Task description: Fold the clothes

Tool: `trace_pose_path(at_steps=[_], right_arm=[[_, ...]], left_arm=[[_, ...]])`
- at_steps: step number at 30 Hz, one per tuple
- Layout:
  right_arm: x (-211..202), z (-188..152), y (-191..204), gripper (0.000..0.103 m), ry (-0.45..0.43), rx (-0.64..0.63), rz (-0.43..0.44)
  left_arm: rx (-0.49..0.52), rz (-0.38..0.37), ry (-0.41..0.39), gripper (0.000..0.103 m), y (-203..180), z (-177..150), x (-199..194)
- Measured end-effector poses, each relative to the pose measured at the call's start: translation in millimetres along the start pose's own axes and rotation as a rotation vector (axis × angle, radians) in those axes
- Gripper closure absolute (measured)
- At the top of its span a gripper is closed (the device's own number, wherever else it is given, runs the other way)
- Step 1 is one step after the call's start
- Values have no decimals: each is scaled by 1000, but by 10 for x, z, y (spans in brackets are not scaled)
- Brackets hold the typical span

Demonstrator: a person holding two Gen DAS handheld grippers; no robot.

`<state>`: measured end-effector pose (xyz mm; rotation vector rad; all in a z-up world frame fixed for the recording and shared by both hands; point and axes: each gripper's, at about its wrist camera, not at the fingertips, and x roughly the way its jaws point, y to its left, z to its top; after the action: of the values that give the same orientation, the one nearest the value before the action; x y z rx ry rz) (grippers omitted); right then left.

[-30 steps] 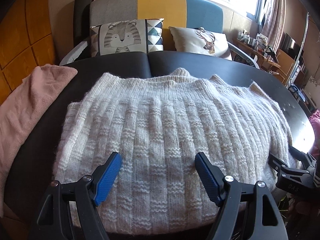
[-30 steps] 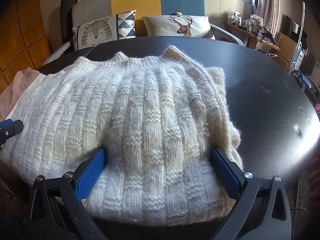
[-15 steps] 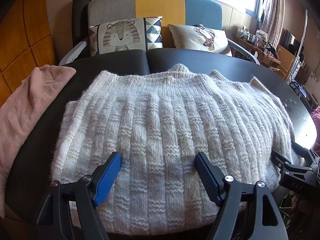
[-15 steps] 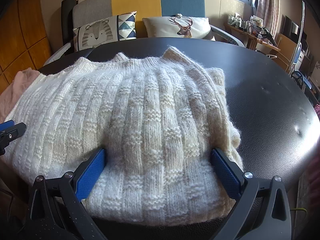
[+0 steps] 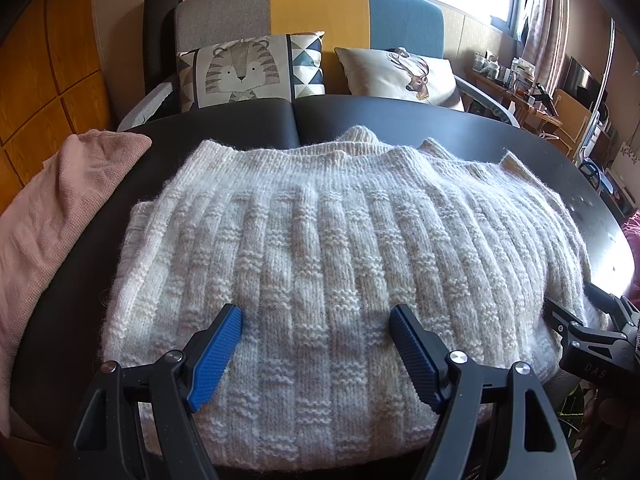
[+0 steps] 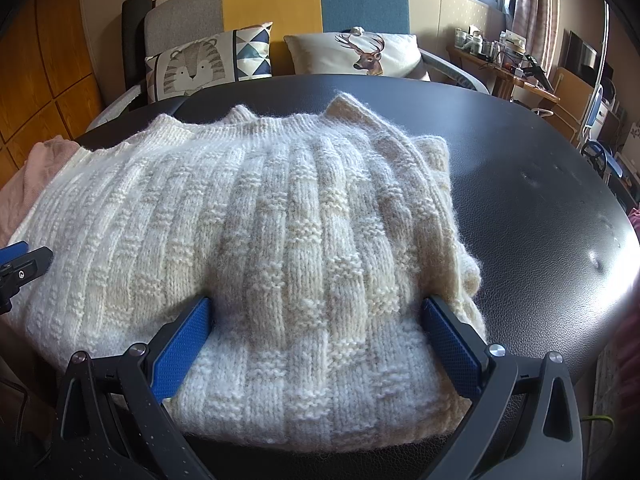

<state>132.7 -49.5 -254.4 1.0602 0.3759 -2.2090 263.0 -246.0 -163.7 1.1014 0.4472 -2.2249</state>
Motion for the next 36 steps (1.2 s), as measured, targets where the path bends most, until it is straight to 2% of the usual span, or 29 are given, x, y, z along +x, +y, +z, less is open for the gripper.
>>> trace_pose_path(at_steps=[21,28,32,36], right_arm=[[-2,-10,10,0,-2,3,-3],[-9,-24,26,0,-6,5,-3],[-35,-7,-1,0,1,-2,15],[-122,78,-140,0,-31,51,58]], left_arm=[[0,-4,0,24,-2,-20,16],[-20,-32,1,24,66,1,-28],[-46,-28,-20,24,195,19,-99],[-114,15,-72,24,545,85,-201]])
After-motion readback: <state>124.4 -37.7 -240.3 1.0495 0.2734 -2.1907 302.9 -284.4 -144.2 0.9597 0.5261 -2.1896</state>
